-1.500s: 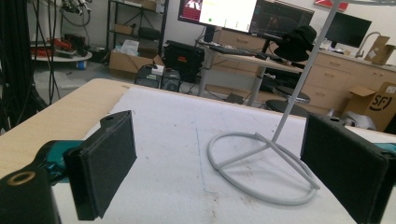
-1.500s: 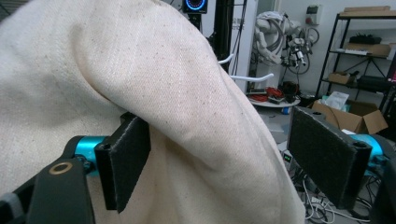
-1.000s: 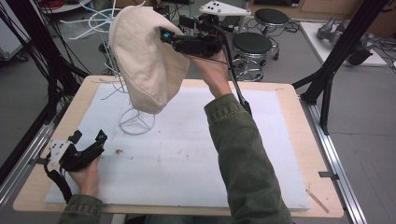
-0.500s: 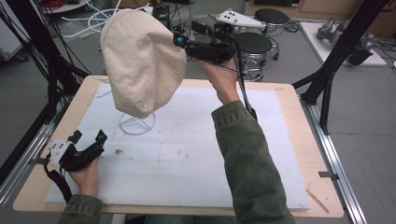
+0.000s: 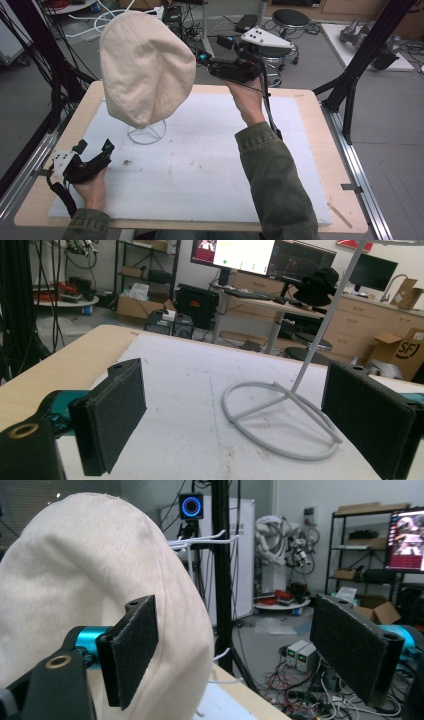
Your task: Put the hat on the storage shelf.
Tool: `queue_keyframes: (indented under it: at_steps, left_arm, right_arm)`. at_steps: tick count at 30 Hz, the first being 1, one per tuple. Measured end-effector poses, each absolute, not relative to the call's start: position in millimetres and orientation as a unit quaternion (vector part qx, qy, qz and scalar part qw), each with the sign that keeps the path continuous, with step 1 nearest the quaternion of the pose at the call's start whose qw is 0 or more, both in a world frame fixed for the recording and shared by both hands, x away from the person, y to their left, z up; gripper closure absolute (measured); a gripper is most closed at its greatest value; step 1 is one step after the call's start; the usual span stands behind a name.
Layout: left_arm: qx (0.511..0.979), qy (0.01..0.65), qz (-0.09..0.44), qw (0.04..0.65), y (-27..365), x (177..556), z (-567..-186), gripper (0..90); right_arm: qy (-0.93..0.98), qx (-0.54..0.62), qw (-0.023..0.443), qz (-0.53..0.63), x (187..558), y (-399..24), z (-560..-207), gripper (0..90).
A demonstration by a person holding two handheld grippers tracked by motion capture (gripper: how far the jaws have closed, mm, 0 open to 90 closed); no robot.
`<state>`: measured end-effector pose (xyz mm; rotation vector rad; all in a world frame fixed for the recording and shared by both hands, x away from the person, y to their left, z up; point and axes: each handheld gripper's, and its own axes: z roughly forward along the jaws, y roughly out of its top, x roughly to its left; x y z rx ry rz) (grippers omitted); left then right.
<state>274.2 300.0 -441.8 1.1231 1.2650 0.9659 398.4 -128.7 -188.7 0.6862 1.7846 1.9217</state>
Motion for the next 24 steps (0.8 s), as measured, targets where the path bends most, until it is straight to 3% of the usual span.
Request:
queue_keyframes:
  at_steps: [24]
  left_arm:
    - [0.488, 0.530, 0.412, 0.557, 294, 273, -442, 10.7]
  right_arm:
    - [0.643, 0.339, 0.284, 0.625, 342, -206, -251, 18.3]
